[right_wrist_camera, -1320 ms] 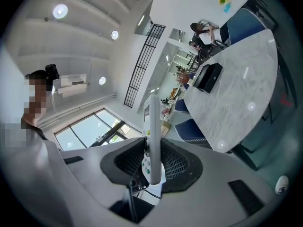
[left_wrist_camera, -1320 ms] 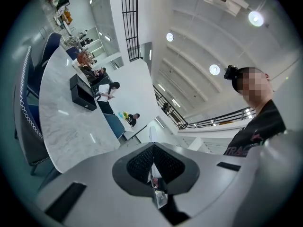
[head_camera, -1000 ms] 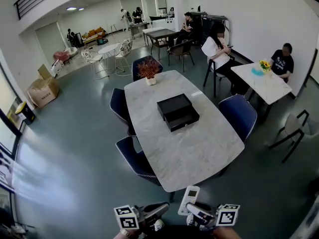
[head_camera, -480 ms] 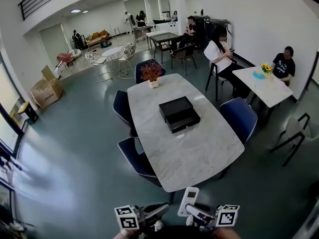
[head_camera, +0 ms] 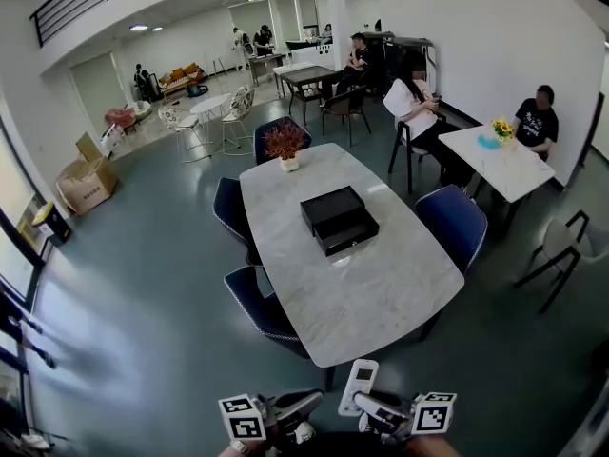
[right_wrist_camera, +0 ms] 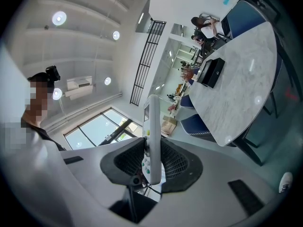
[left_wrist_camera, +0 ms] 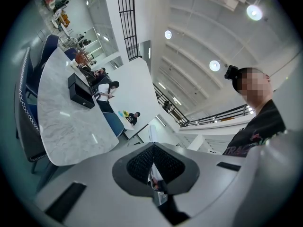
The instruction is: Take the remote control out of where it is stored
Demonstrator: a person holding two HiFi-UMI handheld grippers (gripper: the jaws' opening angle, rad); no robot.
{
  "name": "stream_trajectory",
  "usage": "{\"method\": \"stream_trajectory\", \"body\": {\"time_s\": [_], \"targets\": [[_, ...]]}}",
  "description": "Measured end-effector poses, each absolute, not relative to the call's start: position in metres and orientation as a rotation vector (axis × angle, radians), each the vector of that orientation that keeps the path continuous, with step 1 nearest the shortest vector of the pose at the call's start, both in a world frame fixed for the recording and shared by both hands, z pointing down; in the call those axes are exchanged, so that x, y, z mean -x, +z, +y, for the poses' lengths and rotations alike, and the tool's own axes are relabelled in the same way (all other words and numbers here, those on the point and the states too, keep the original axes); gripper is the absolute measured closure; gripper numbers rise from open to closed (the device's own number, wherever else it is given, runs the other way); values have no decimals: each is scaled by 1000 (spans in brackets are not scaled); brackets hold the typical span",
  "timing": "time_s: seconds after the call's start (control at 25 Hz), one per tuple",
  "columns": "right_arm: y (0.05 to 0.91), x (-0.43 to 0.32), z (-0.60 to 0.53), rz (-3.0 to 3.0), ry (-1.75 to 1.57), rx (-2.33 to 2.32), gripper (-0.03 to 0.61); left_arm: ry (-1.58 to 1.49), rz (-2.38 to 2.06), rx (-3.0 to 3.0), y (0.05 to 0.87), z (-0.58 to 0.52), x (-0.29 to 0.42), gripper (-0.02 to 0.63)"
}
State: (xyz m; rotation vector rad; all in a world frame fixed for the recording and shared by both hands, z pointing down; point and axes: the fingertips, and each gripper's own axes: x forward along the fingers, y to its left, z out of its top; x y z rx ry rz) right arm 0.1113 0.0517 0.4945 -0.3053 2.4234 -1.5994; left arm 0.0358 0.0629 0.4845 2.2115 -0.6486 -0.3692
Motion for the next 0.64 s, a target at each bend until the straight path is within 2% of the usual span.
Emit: {"method": "stream_trajectory", "body": {"time_s": [0.64], "targets": [[499, -99, 49, 2430, -1596, 321, 463, -378, -647, -2215, 487, 60, -21, 609]]}}
